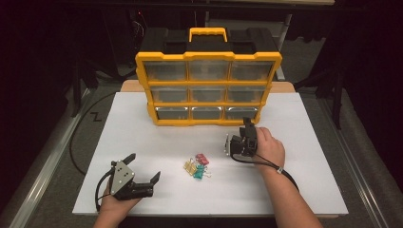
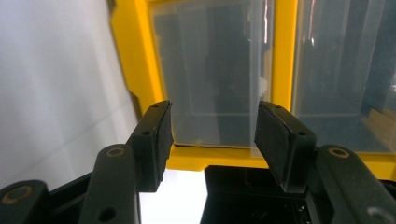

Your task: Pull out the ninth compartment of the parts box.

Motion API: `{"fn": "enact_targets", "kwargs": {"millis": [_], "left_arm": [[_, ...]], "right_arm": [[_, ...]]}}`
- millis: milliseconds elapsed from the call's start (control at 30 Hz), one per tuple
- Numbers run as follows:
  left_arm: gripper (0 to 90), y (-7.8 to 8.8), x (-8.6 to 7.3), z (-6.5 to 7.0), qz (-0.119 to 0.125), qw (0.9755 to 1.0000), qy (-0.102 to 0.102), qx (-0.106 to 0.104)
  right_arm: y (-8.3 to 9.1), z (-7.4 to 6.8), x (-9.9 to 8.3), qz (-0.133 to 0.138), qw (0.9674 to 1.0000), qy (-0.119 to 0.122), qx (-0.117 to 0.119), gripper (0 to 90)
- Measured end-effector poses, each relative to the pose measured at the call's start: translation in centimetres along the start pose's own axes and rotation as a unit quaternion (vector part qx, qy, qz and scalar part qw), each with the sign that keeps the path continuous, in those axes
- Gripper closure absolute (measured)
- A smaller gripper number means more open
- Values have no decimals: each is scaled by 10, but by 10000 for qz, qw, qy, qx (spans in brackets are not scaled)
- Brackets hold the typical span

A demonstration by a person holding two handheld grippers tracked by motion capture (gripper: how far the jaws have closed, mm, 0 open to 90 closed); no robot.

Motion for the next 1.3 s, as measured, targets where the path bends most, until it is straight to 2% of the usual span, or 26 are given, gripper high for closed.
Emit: {"fn": "enact_targets", "kwargs": {"millis": [167,233,300,500,600,667,700,733,800,900,1000,1067,1100,1167,1233,1300], "left_arm": [[3,0,0,0,3,10000,-5,-3],[3,0,0,0,4,10000,0,-6],[3,0,0,0,5,10000,-5,-4],[3,0,0,-1,9,10000,0,-9],[3,1,0,-1,18,10000,-3,-17],[3,1,0,0,22,10000,-4,-26],[3,1,0,0,23,10000,-10,-26],[3,0,0,0,23,10000,-9,-27],[3,0,0,0,15,10000,-9,-38],[3,0,0,1,20,10000,-12,-61],[3,0,0,1,21,10000,-15,-69],[3,-1,0,1,17,10000,-18,-79],[3,-1,0,1,15,10000,-18,-83],[3,-1,0,1,11,10000,-19,-86],[3,-1,0,0,16,10000,-11,-83],[3,0,0,0,19,10000,-7,-78]], "right_arm": [[-7,9,-2,-41,10000,-84,-19,503],[-10,14,-2,-59,10000,-10,-41,515],[-12,18,-1,-75,9999,-33,-74,524],[-18,28,4,20,9997,75,-220,558],[-20,29,5,-31,9998,84,-200,571],[-21,30,7,22,9996,109,-273,580],[-20,29,7,-51,9998,106,-170,592],[-21,29,9,12,9997,115,-233,595],[-21,29,11,20,9996,207,-203,612],[-22,29,12,-22,9996,225,-178,619],[-25,30,13,50,9995,225,-217,659],[-25,29,13,38,9996,227,-168,672],[-25,28,13,-56,9997,240,-77,672],[-27,29,13,18,9995,270,-171,682],[-27,28,12,-75,9995,278,-87,683],[-29,28,13,-38,9994,311,-140,683]]}}
Point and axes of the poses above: each handheld gripper's, and its own axes: y roughly backward along the jaws, x roughly out of its top, z roughly to its right, the point moved 6 cm from there along -y, roughly forward along the jaws, and after that the axes turned 3 degrees about z, right-handed, at the moved point
